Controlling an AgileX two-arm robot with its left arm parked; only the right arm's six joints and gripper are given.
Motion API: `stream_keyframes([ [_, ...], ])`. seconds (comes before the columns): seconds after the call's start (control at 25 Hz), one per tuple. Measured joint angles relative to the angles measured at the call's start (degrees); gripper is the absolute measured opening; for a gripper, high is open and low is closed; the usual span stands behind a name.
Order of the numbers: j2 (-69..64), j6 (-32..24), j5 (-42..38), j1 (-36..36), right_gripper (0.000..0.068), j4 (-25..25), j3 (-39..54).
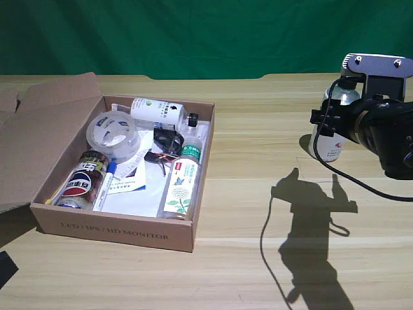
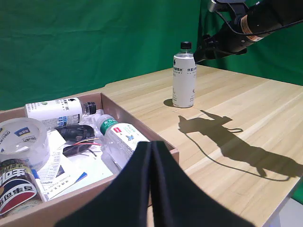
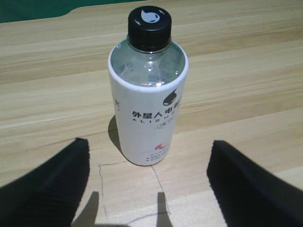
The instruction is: Place the white bottle into the box.
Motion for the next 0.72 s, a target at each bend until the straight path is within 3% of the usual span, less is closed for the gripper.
stream_keyframes([
  [0.44, 1.5, 0.2, 0.4, 0.0, 0.0585, -1.8, 0.0],
  [0.72, 2.9, 4.3, -0.2, 0.0, 0.0561, -1.9, -0.2],
])
